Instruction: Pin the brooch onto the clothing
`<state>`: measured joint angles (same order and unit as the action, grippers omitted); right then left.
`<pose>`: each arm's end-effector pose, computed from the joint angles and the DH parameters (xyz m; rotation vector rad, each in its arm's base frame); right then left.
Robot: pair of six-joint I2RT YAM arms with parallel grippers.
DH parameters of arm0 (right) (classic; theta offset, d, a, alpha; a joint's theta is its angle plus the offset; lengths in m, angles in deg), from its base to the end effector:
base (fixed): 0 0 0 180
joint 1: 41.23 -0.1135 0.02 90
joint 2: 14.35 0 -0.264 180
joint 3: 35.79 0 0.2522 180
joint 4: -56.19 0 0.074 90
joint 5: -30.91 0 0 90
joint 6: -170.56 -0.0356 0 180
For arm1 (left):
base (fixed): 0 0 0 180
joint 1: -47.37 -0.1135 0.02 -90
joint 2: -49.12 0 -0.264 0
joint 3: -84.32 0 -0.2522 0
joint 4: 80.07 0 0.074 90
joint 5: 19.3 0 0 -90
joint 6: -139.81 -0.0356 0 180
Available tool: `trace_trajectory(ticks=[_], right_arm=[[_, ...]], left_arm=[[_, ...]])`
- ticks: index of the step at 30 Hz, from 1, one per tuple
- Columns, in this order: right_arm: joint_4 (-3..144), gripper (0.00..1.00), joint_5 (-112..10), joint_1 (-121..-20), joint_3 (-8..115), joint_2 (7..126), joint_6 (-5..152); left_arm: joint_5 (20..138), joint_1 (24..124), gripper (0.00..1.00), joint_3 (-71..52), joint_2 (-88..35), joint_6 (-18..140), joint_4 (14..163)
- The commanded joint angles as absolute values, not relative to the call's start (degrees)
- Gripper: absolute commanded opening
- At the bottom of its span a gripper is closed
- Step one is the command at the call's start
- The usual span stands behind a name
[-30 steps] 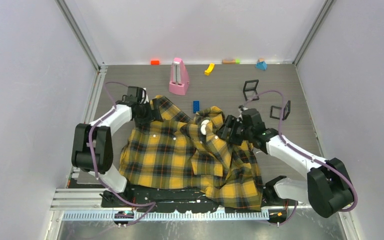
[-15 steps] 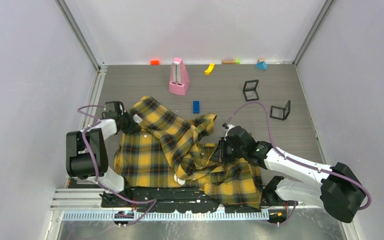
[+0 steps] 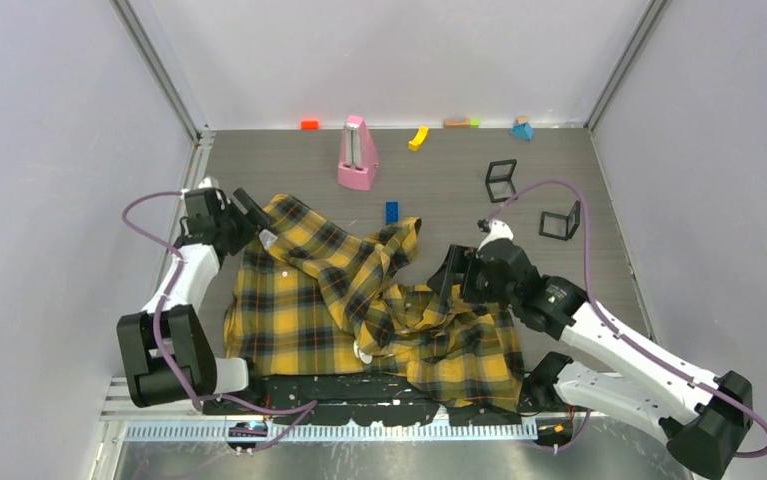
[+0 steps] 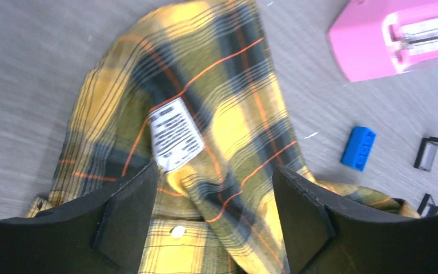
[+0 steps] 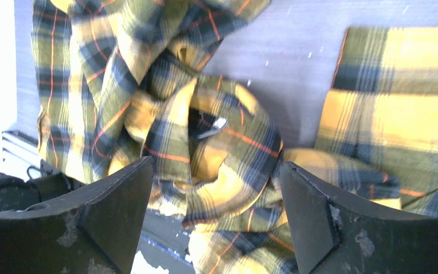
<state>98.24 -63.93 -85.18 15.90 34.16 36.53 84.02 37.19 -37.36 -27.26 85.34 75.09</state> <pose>0.1332 0.1243 0.2565 0.0491 2.3497 0.7092 0.2743 0.0409 0.2179 -0.8001 2.2053 -0.4910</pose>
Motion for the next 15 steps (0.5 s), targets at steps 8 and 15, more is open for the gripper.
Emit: trace_trajectory(ticks=[8,15], right_arm=[[93.0,0.87,-54.7,-74.5,24.1,52.5,48.0],[88.9,0.82,-43.7,-74.6,20.2,57.2,44.4]], left_arm=[[94.3,54.6,0.85,-24.3,-27.8,74.0,69.4],[97.3,74.2,0.89,-19.2,-35.2,74.0,75.5]])
